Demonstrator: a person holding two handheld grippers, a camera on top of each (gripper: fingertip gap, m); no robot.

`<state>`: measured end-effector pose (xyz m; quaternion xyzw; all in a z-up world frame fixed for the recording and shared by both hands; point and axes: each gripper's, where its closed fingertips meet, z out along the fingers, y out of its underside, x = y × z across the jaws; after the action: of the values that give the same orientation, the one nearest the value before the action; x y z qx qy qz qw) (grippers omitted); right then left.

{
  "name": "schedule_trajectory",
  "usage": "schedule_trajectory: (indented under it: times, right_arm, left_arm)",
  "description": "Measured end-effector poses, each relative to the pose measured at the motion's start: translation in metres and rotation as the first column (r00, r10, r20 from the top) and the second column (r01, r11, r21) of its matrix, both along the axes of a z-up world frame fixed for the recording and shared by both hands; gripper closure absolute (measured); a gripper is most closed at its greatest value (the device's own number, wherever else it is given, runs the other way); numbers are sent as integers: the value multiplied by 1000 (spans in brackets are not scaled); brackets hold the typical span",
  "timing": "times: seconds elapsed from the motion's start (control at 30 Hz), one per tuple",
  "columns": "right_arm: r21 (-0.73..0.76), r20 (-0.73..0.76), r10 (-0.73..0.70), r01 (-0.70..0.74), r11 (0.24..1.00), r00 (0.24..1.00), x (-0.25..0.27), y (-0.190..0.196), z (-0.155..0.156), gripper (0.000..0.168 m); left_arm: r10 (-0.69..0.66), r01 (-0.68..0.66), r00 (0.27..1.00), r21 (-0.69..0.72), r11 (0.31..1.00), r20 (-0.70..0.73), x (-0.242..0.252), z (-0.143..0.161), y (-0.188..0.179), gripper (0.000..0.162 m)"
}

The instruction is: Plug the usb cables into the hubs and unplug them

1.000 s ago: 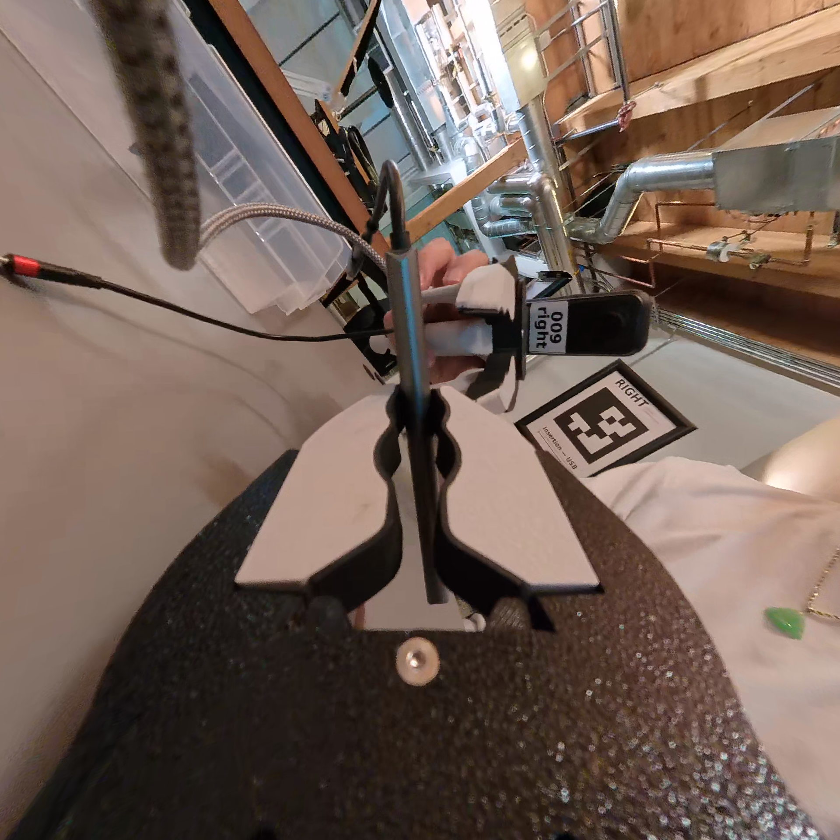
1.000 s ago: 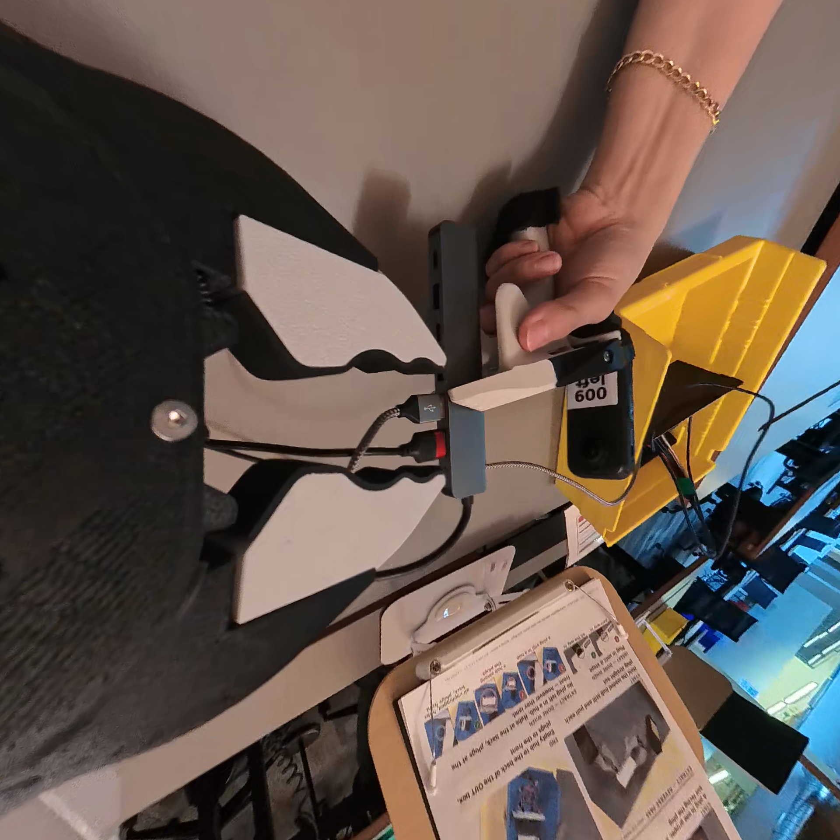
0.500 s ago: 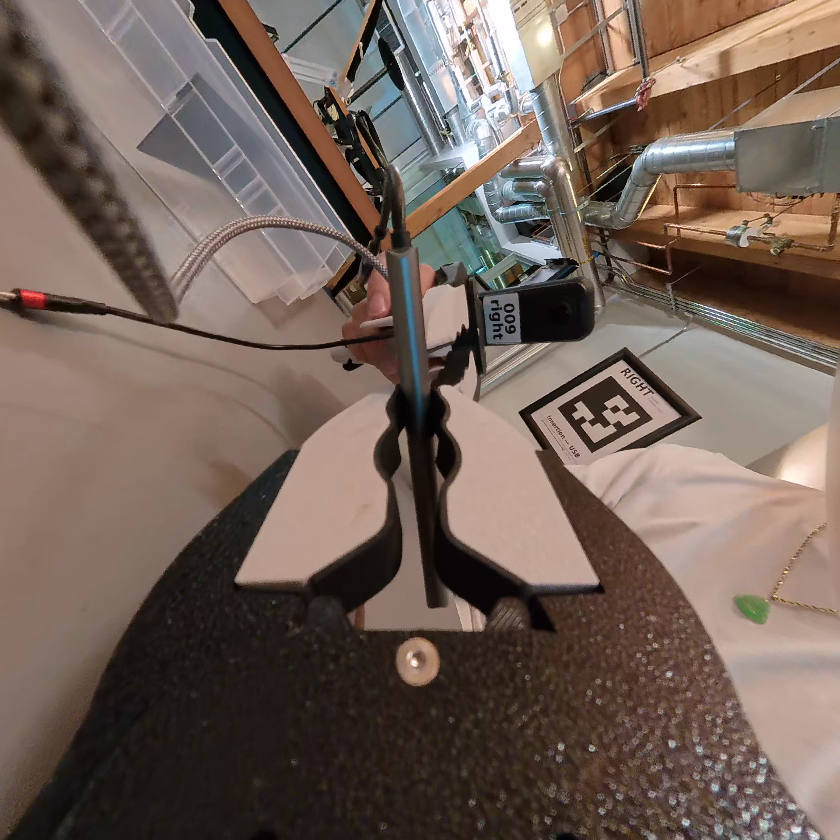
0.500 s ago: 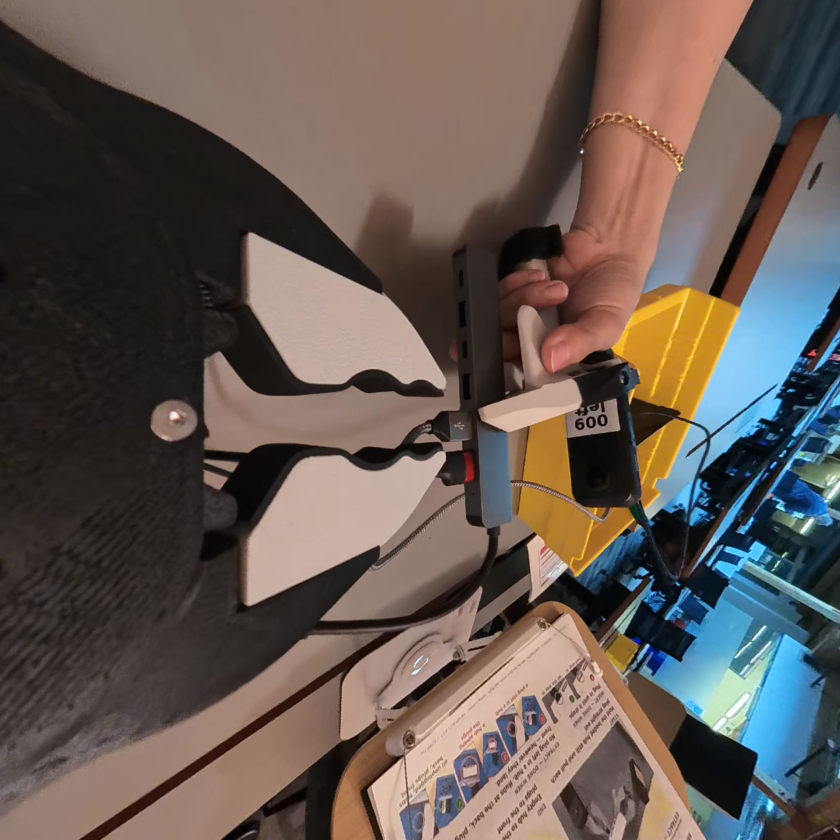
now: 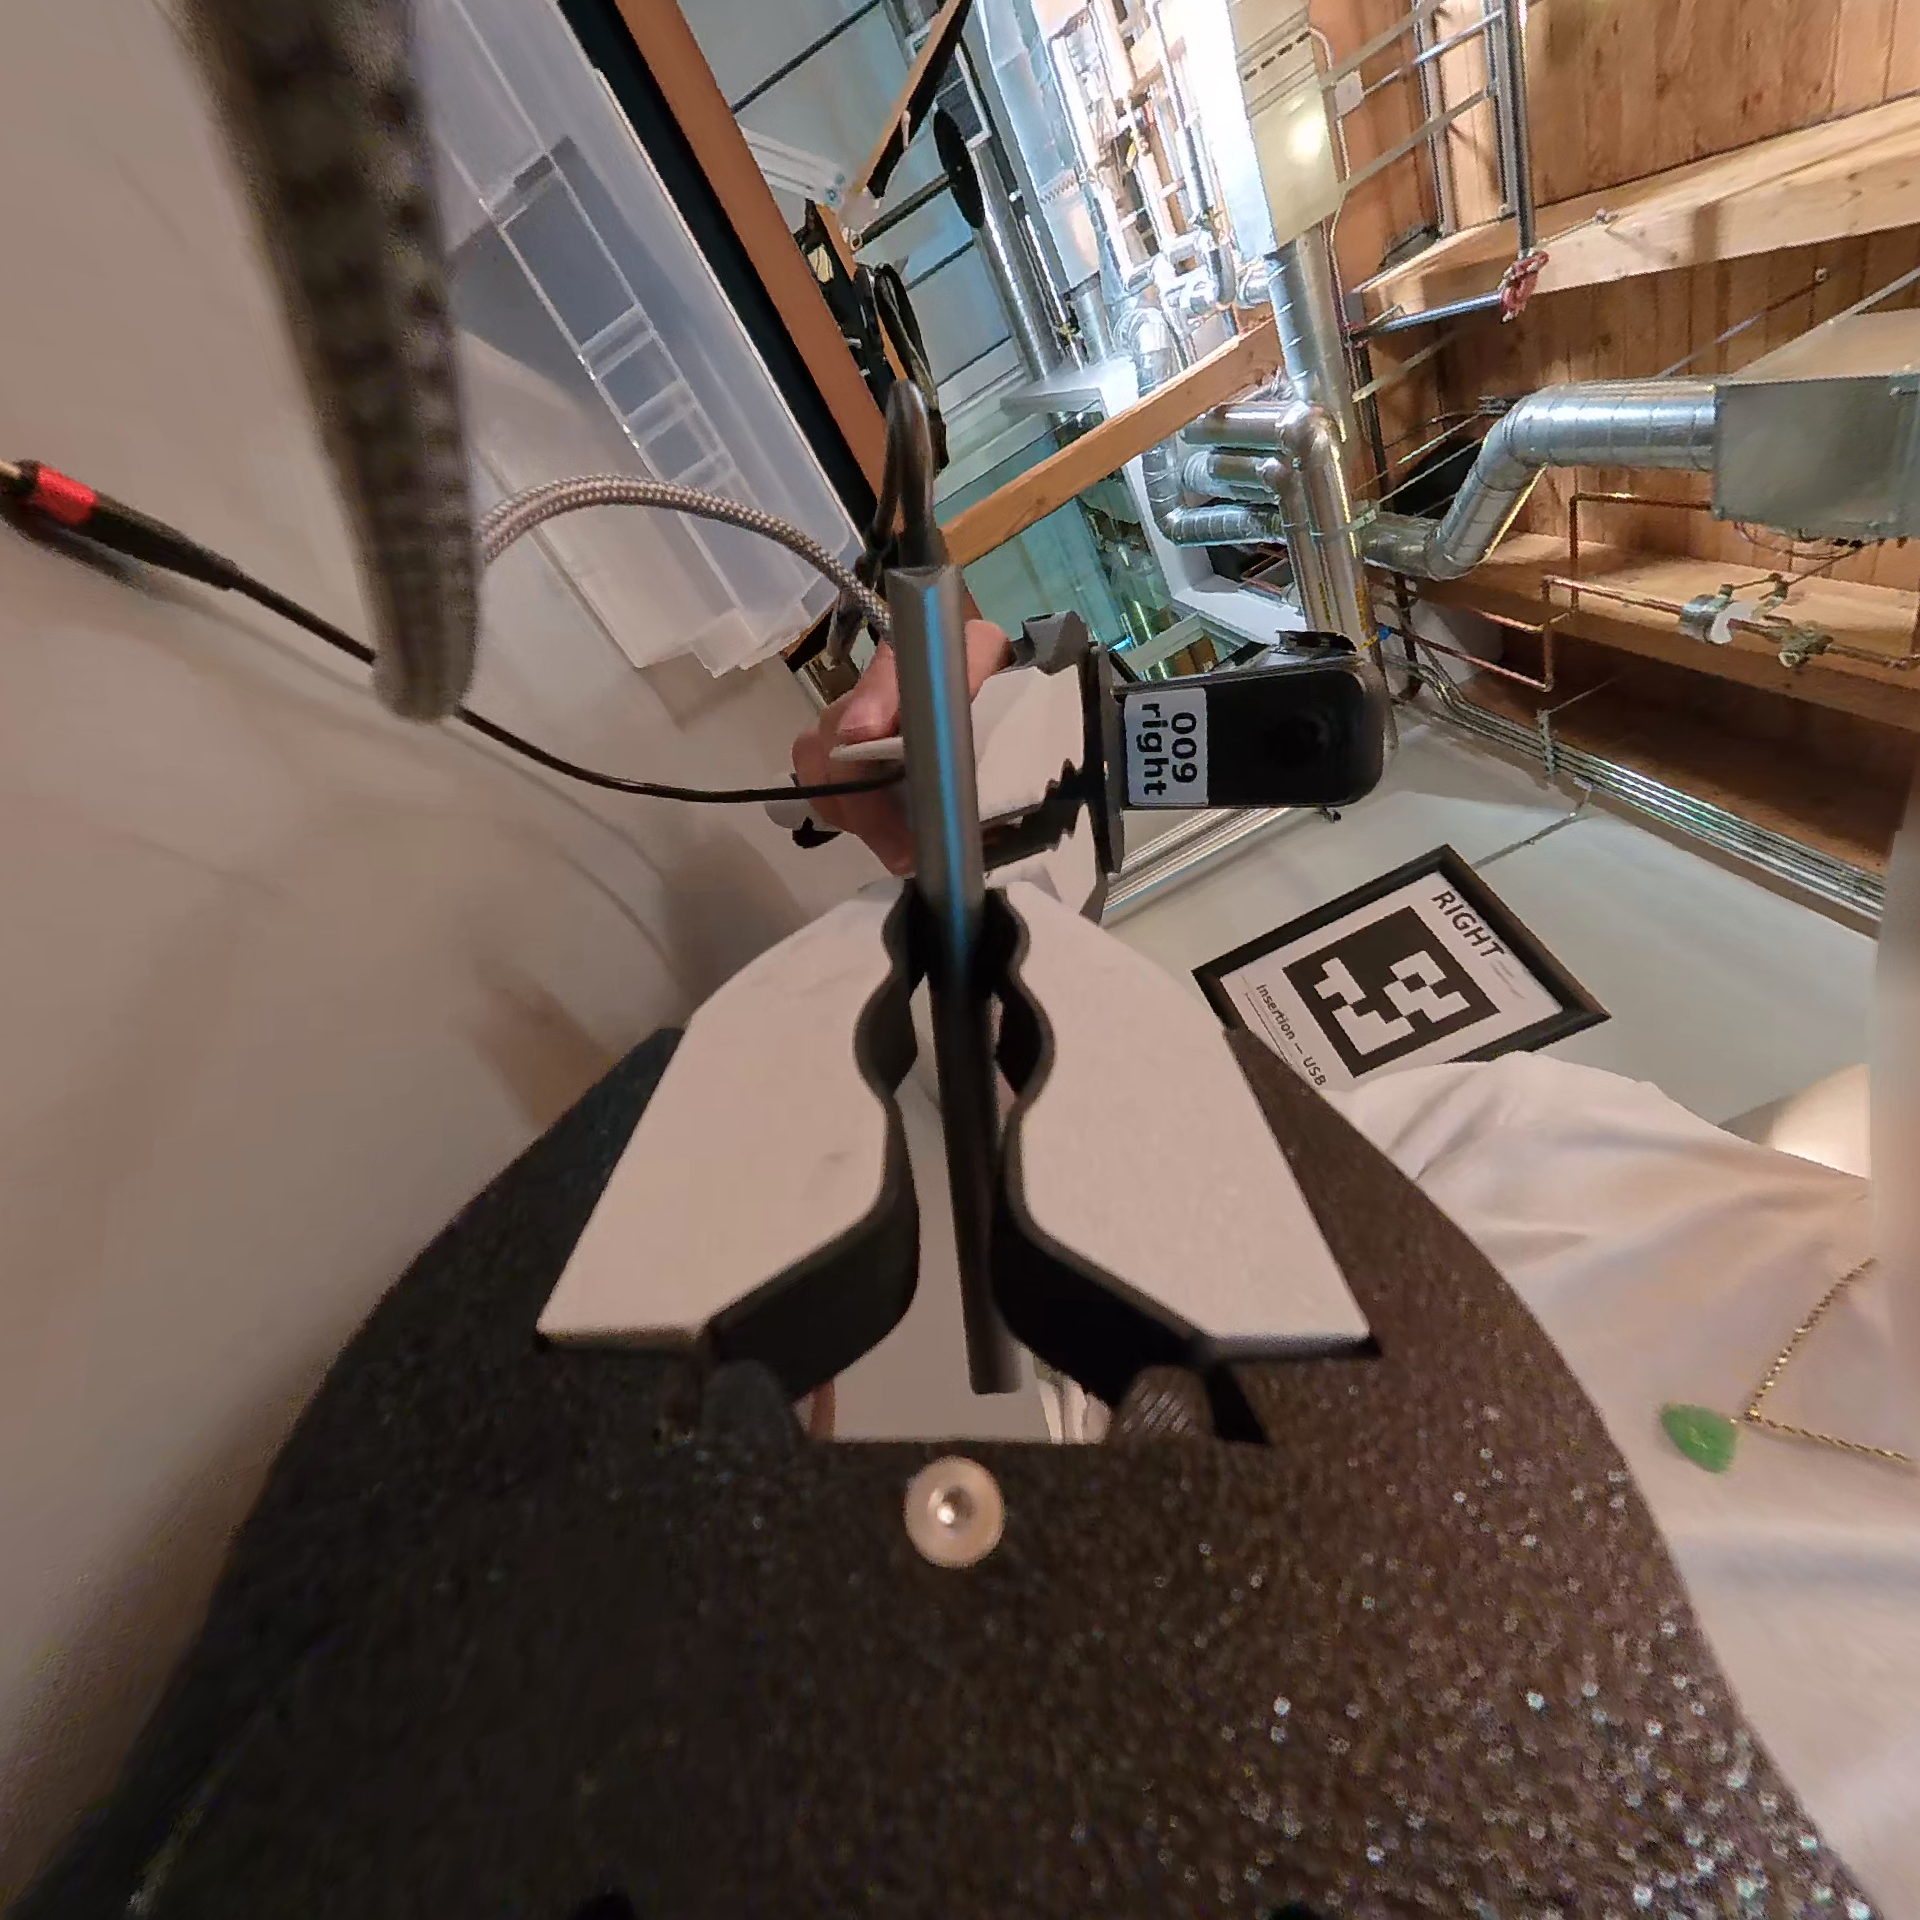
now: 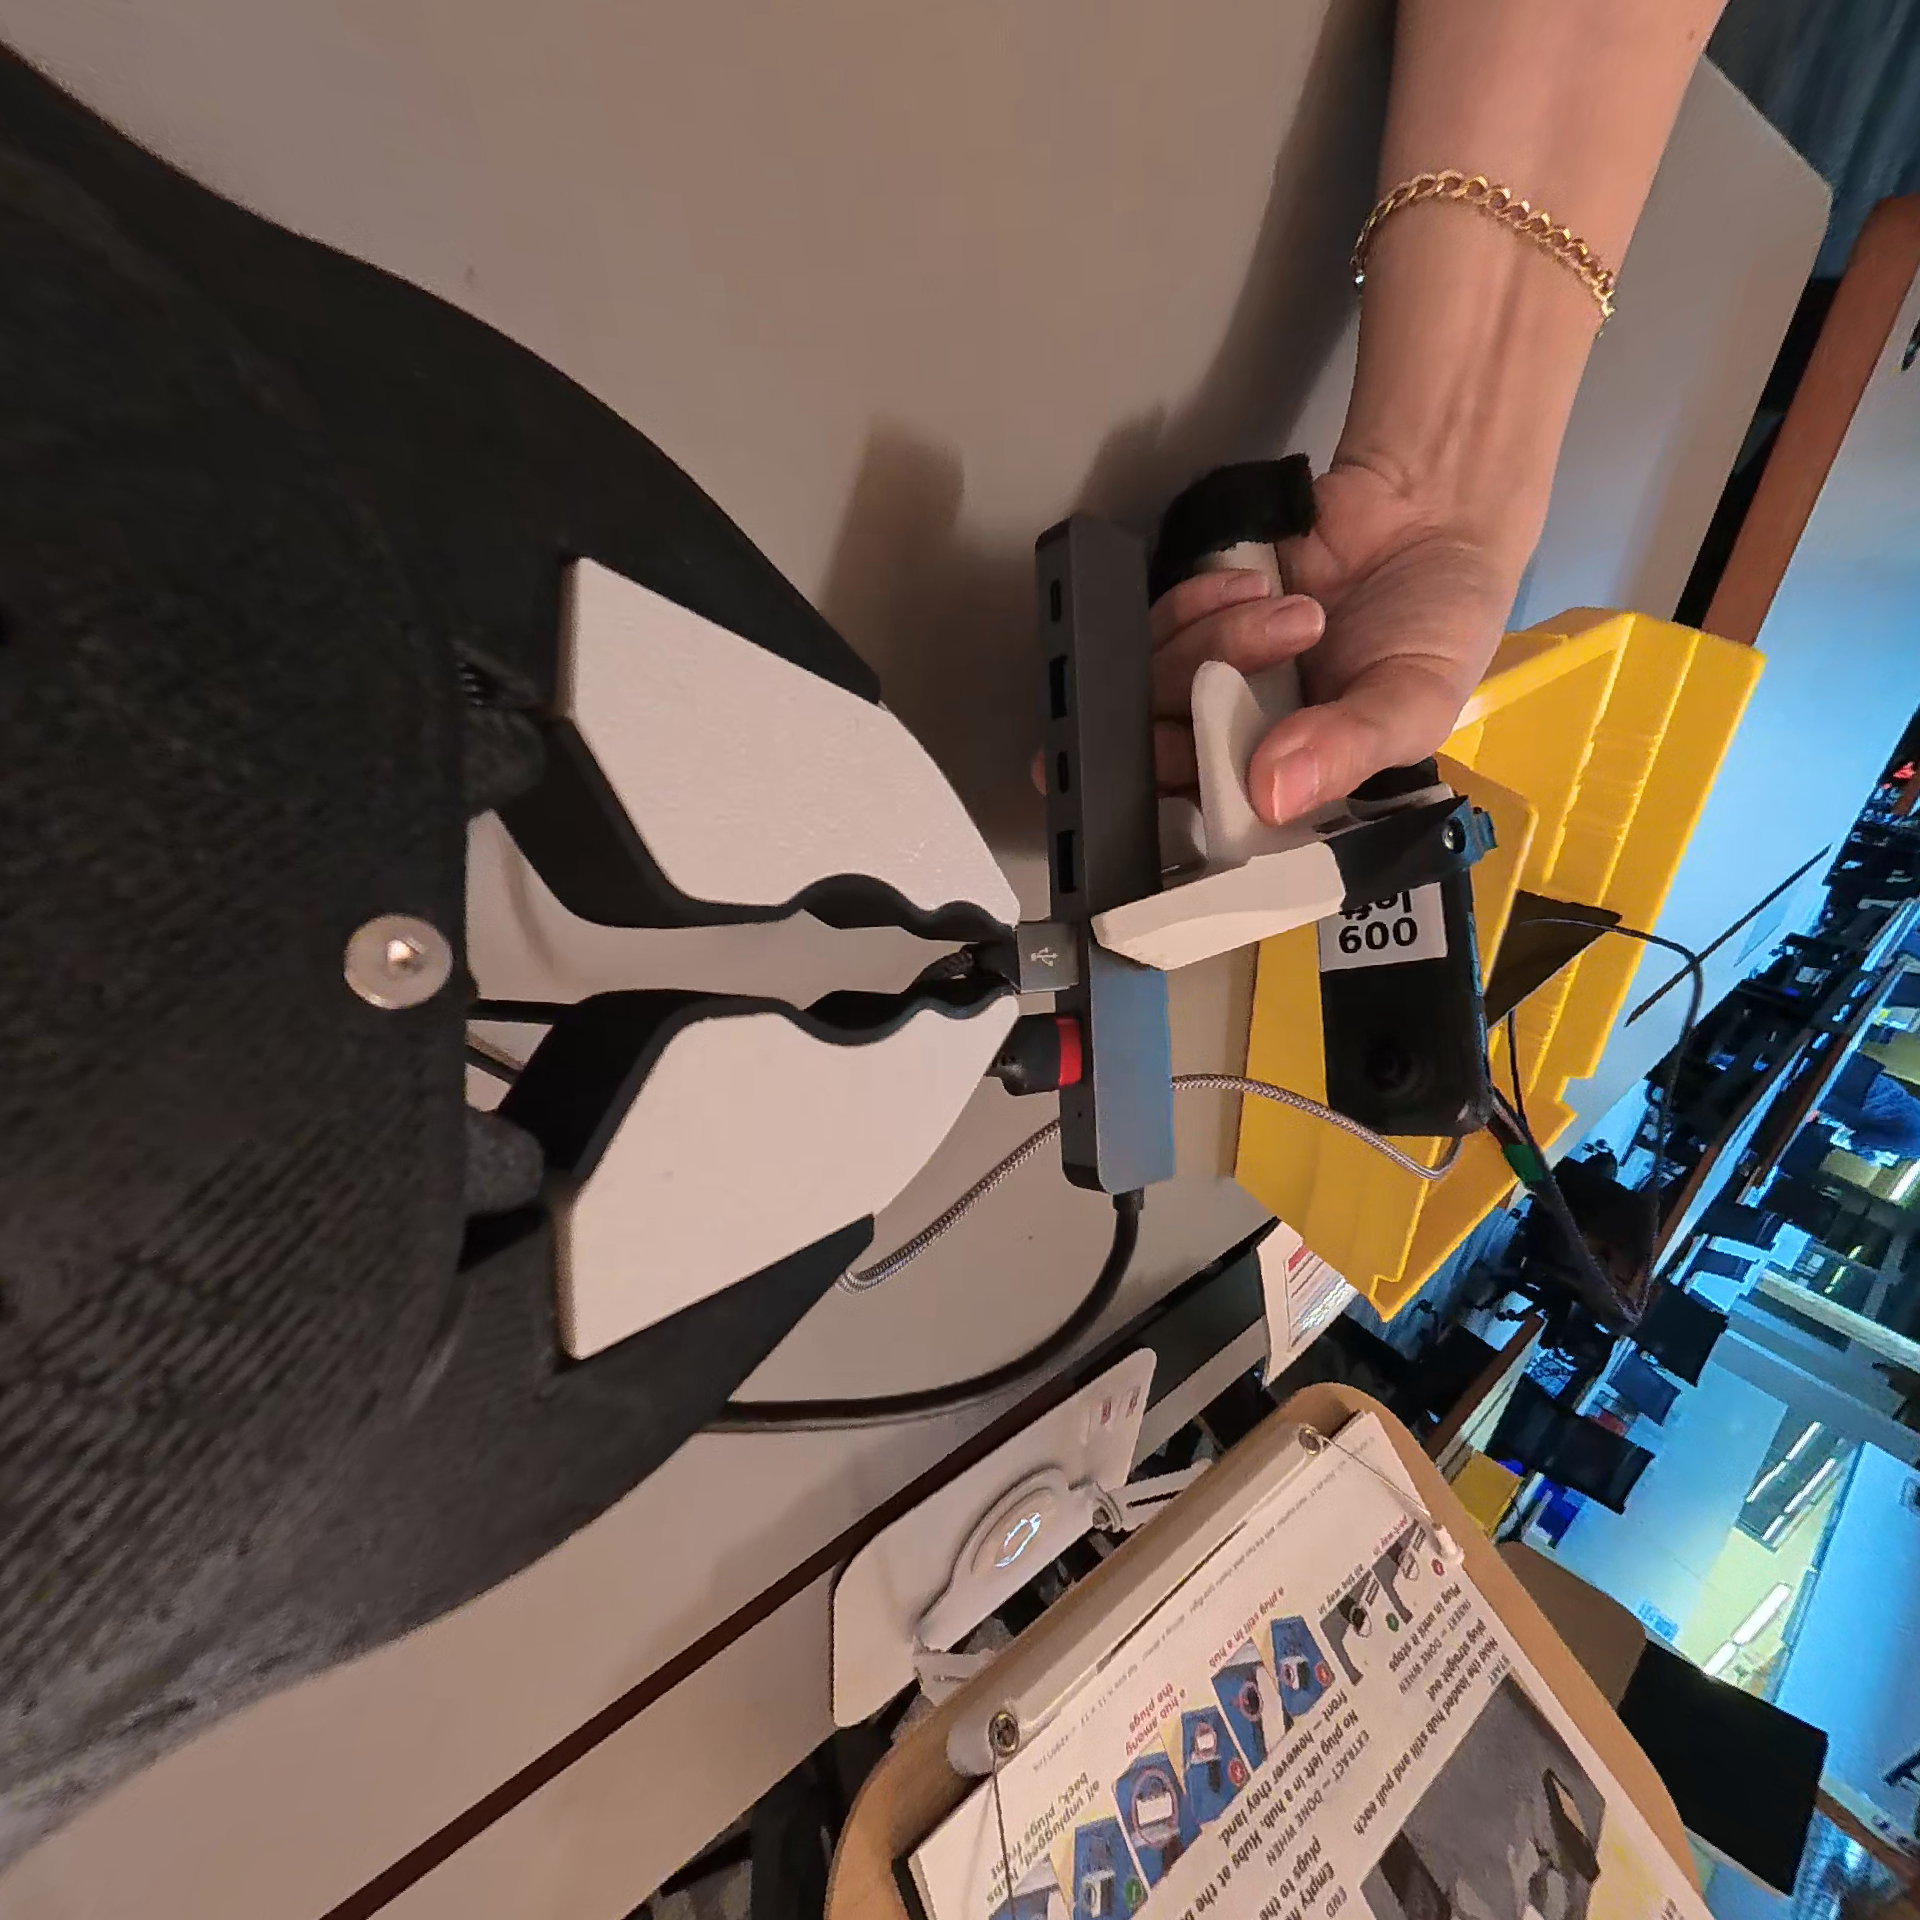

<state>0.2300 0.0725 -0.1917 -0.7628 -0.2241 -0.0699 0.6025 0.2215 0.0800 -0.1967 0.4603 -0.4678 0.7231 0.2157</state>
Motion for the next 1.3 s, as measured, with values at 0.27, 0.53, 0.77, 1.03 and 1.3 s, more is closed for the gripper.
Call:
schedule_trajectory:
  times: [0.27, 0.53, 0.77, 1.03, 1.3]
  right_arm:
    - [-27, 45, -46, 47, 999, 998, 2, 6, -8, 155]
    - [14, 40, -53, 53, 999, 998, 4, 10, -11, 160]
    - [11, 38, -89, 88, 996, 995, 4, 13, -18, 160]
    - [-39, 22, -107, 107, 993, 994, 9, 11, -29, 161]
    - [-99, -60, -139, 133, 986, 988, 15, 3, -37, 162]
  left_arm:
    - [26, -26, 999, 5, 1000, -32, 3, -5, 4, 152]
    - [41, -41, 998, -3, 999, -37, 4, -8, 9, 152]
    - [72, -71, 996, 17, 997, -52, 6, -14, 13, 153]
    - [99, -91, 992, 94, 991, -73, 9, -23, 11, 153]
    - [126, -108, 989, 190, 976, -83, 10, -28, 10, 152]
